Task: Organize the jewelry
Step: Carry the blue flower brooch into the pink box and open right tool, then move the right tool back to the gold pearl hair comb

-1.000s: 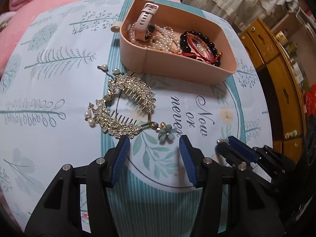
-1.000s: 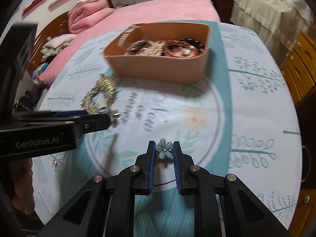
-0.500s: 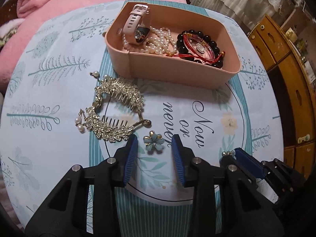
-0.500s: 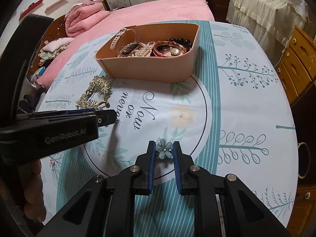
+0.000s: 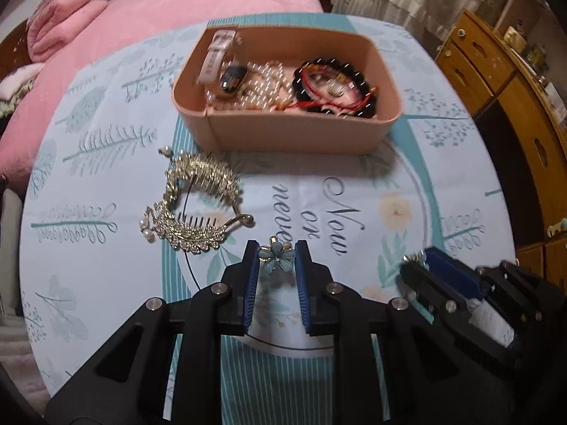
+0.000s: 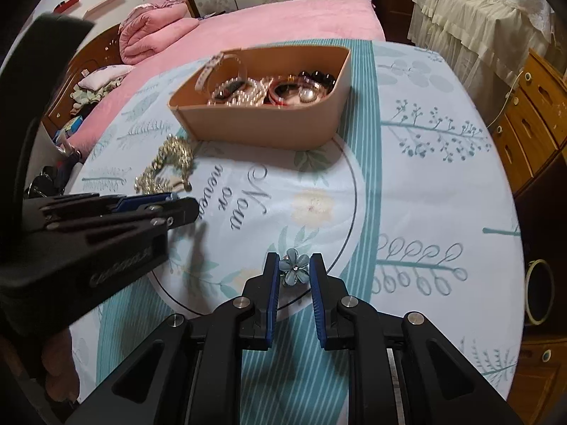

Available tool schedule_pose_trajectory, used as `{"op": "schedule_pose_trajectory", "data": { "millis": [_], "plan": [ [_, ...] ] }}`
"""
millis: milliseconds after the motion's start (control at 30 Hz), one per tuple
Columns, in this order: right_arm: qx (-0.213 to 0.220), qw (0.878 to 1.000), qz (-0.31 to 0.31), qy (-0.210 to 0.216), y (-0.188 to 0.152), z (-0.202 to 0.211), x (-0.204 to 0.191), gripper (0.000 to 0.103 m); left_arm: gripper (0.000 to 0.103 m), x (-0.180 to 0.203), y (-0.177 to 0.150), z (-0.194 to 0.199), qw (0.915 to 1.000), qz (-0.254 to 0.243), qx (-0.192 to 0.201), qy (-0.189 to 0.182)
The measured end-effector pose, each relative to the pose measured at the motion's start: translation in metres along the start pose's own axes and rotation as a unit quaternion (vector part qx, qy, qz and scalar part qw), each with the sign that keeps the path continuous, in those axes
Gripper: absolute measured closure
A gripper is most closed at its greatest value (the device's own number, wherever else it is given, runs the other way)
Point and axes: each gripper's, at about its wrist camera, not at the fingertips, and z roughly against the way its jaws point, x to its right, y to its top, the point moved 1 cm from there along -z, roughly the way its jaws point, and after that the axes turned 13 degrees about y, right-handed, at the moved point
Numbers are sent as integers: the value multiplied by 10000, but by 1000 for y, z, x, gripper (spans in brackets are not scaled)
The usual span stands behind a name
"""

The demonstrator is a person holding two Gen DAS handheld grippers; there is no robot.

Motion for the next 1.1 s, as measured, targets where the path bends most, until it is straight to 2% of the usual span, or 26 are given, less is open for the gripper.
{"op": "schedule_pose_trajectory", "data": {
  "millis": [200,300,367,533,667,867,1000,1033,1100],
  "plan": [
    [389,9990,-81,202,39,29,-3,86,86,-20,27,32,9991,85,378,-181],
    [586,9978,-59,305,66,38,-6,86,86,-31,55,40,9975,188,615,-275],
    [681,9972,-38,298,84,40,-9,86,86,-38,78,36,9971,179,708,-200],
    [629,9978,-49,209,131,29,-13,86,86,-53,119,26,9961,282,831,-135],
    [524,9985,7,175,158,16,-19,86,86,-58,136,17,9964,280,792,-51],
    [234,9997,8,56,171,-8,-17,86,85,-52,141,9,9976,2,687,-105],
    [122,9998,-96,120,162,-17,-11,72,83,-52,131,4,9982,-35,583,-130],
    [143,9998,-100,106,159,-17,-10,70,81,-53,129,3,9984,-22,537,-171],
    [152,9998,-103,85,155,-17,-9,70,65,-57,124,1,9988,20,464,-183]
  ]
}}
